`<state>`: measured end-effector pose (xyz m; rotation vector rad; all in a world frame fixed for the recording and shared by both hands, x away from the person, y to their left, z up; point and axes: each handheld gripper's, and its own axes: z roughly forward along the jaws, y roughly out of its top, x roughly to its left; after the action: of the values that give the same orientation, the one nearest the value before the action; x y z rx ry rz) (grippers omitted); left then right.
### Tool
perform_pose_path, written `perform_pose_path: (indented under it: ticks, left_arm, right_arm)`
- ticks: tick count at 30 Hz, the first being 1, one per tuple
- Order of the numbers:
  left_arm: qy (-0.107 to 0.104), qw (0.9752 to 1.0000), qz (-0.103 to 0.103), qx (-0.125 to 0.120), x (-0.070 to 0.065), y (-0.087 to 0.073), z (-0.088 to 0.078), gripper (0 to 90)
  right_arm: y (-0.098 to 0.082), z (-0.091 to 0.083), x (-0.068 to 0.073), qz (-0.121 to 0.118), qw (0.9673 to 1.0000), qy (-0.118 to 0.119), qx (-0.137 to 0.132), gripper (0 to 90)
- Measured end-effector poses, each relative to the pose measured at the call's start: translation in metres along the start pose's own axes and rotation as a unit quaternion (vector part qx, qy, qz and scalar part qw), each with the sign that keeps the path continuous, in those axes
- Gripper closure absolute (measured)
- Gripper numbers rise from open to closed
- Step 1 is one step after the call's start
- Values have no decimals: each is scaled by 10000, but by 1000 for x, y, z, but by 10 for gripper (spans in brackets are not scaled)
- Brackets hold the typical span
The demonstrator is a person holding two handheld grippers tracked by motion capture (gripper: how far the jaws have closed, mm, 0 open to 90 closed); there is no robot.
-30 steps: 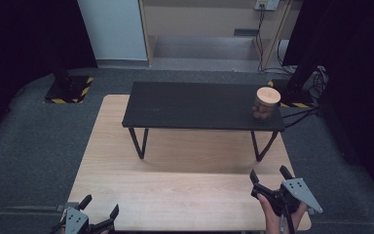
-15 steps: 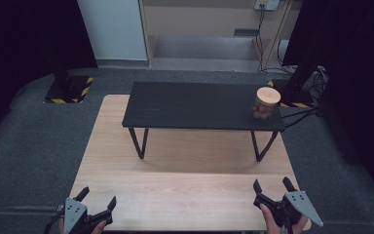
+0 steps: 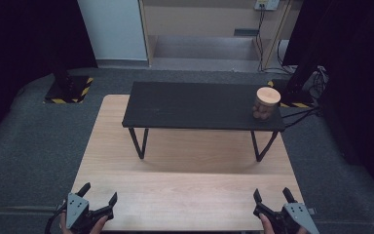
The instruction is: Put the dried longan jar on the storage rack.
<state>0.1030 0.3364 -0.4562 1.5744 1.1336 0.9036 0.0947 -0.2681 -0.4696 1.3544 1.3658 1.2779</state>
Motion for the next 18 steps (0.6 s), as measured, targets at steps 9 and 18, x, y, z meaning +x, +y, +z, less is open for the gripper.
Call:
perform_pose_path:
  ticks: [9, 18]
  left_arm:
    - [78, 9999, 59, -34, 5, 0, 0, 23]
    - [124, 9998, 122, -11, 9, 0, 2, 23]
  right_arm:
    - [-15, -5, 0, 103, 9999, -44, -23, 21]
    - [-24, -9, 1, 169, 9998, -86, -64, 22]
